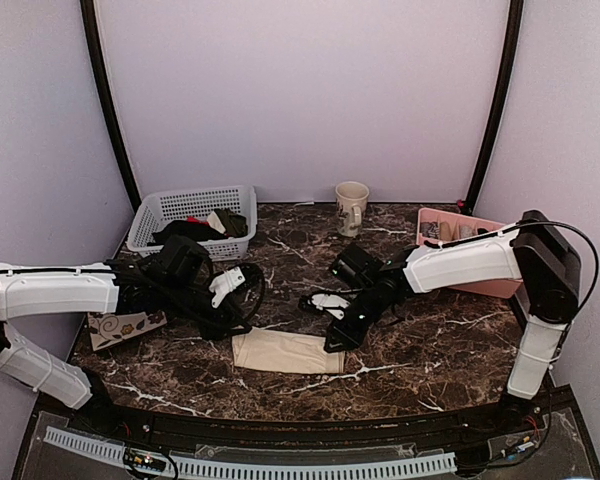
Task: Roll the underwear
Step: Adjust the underwear at the center of the board, then rotate the underwear at the center of the board, then adjust the underwear at the center of the board.
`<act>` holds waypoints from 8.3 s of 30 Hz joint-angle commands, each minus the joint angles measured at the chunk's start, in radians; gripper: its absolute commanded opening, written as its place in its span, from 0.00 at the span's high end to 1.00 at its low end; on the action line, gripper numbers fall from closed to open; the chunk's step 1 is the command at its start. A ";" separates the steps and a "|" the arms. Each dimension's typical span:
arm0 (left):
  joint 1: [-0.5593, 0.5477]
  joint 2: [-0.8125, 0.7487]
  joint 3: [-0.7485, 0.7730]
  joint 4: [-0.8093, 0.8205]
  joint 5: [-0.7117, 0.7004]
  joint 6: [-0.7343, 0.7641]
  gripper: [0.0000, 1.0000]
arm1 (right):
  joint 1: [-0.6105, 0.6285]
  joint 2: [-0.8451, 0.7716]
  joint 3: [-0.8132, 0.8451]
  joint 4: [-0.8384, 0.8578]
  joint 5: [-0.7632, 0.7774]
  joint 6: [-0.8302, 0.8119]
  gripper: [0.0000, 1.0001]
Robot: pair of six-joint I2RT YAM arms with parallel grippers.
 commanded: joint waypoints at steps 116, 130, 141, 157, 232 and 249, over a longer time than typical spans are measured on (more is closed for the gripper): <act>0.042 0.287 0.127 -0.067 -0.124 -0.022 0.62 | -0.058 0.061 0.034 -0.118 0.083 0.150 1.00; 0.057 0.026 0.139 -0.053 -0.284 -0.129 0.20 | -0.102 -0.127 0.109 -0.139 0.134 0.280 0.56; 0.055 -0.100 0.189 -0.196 -0.223 -0.279 0.03 | -0.211 -0.328 -0.037 0.275 -0.030 0.332 0.00; -0.212 0.103 0.045 -0.305 -0.073 -0.717 0.61 | -0.221 0.070 0.166 -0.067 -0.140 0.214 0.57; -0.364 0.340 0.109 0.019 -0.198 -0.503 0.61 | 0.020 -0.179 -0.212 0.389 -0.213 0.608 0.77; -0.461 0.031 -0.132 0.279 -0.255 -0.002 0.20 | 0.031 0.039 -0.212 0.416 -0.324 0.550 0.76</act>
